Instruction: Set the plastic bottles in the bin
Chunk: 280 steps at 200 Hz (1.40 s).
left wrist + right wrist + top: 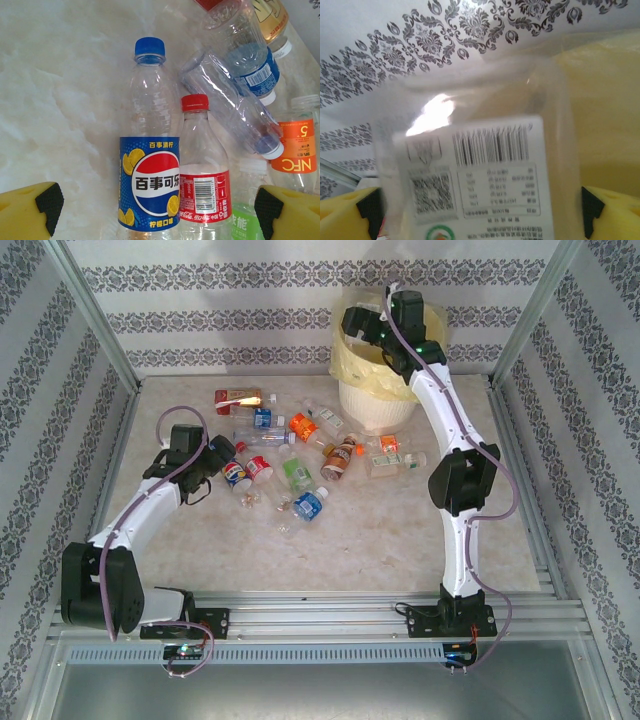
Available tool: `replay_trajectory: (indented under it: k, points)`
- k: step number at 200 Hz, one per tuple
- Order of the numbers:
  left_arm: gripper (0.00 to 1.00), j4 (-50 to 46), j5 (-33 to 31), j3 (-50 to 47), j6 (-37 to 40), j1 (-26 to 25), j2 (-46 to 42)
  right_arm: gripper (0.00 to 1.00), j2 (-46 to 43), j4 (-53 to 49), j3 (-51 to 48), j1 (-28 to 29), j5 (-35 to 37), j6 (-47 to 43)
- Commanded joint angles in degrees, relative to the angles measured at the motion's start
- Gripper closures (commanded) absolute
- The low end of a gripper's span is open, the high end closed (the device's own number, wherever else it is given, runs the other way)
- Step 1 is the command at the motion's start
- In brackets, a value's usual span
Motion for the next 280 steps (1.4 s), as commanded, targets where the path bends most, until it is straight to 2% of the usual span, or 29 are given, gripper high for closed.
replay_trajectory:
  k: [1,53,101,148,173,196,216,243,266,280]
  points:
    - [0.01,-1.8,0.5,1.4,0.1,-0.7,0.5,0.02,-2.3,3.2,-1.2,-0.4,-2.6,1.8]
    - [0.01,-1.6,2.0,1.5,-0.5,-0.9,1.6,0.02,-5.9,3.2,-3.9,-0.6,-2.5,0.5]
    - [0.01,-4.2,1.3,1.8,-0.2,-4.3,3.2,0.02,-15.9,4.7,-12.1,-0.5,-3.5,-2.6]
    - [0.01,-6.9,-3.5,0.9,-2.1,-8.8,4.1,0.02,-31.6,13.4,-31.9,-0.2,-5.8,-4.2]
    - [0.01,-5.7,-2.8,0.6,-0.3,-11.7,3.2,0.02,-40.5,18.5,-44.4,0.4,-6.2,-5.0]
    - [0.01,-11.2,-7.6,2.7,-2.8,-15.7,2.8,0.02,-48.0,23.6,-55.7,1.5,-7.2,-6.6]
    - [0.01,-11.8,-9.7,2.7,-4.8,-19.9,1.7,0.02,-53.4,23.9,-63.9,3.9,-3.2,-7.1]
    - [0.01,-9.6,-8.8,3.2,2.0,-26.4,2.1,0.02,-58.3,20.4,-71.7,7.1,4.6,-7.1]
    - [0.01,-4.8,-1.7,1.6,11.6,-29.8,2.9,0.02,-61.0,18.7,-77.3,7.1,7.3,-4.2]
    - [0.00,-5.0,-0.4,1.5,16.3,-32.6,3.9,0.02,-62.0,17.6,-79.0,6.7,8.3,-3.1]
